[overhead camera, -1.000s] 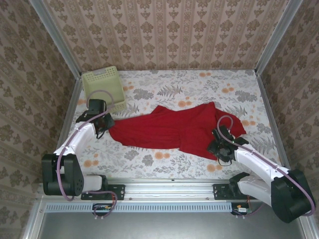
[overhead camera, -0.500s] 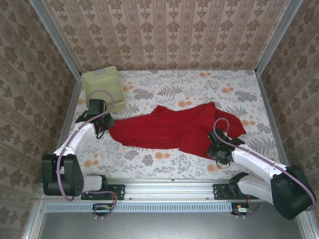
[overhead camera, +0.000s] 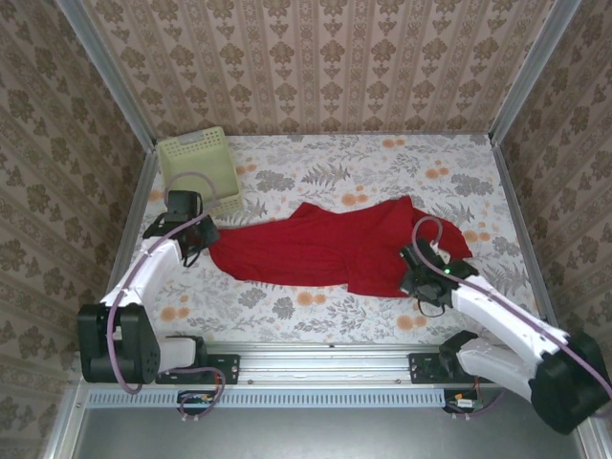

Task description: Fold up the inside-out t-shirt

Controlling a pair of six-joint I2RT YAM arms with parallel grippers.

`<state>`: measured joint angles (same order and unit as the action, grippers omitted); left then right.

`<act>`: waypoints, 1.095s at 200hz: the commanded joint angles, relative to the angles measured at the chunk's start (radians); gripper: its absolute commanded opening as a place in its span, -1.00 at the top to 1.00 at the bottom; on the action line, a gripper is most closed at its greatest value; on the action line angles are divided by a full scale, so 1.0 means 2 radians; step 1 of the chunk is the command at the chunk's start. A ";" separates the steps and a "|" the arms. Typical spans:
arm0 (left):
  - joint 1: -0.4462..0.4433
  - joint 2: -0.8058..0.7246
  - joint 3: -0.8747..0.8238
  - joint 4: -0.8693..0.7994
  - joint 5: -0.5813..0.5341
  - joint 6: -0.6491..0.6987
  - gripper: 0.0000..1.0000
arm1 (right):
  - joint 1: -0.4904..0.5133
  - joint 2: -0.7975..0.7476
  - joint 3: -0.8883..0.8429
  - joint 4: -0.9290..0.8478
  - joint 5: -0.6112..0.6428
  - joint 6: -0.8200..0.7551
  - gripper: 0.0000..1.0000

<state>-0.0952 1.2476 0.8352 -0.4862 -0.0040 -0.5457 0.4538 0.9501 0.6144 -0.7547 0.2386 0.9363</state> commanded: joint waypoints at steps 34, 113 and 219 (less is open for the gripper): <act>-0.011 -0.149 0.001 0.029 0.044 0.027 1.00 | -0.052 -0.109 0.244 -0.189 0.119 -0.139 1.00; -0.020 -0.335 0.012 0.064 0.135 0.024 1.00 | -0.066 -0.086 0.594 -0.239 0.168 -0.245 1.00; -0.051 0.104 0.331 -0.010 0.079 0.022 1.00 | -0.160 0.194 0.691 -0.088 0.083 -0.332 1.00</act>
<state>-0.1898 1.2621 1.2587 -0.4328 0.2012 -0.5007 0.2428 1.1748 1.8580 -1.0431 0.5171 0.3218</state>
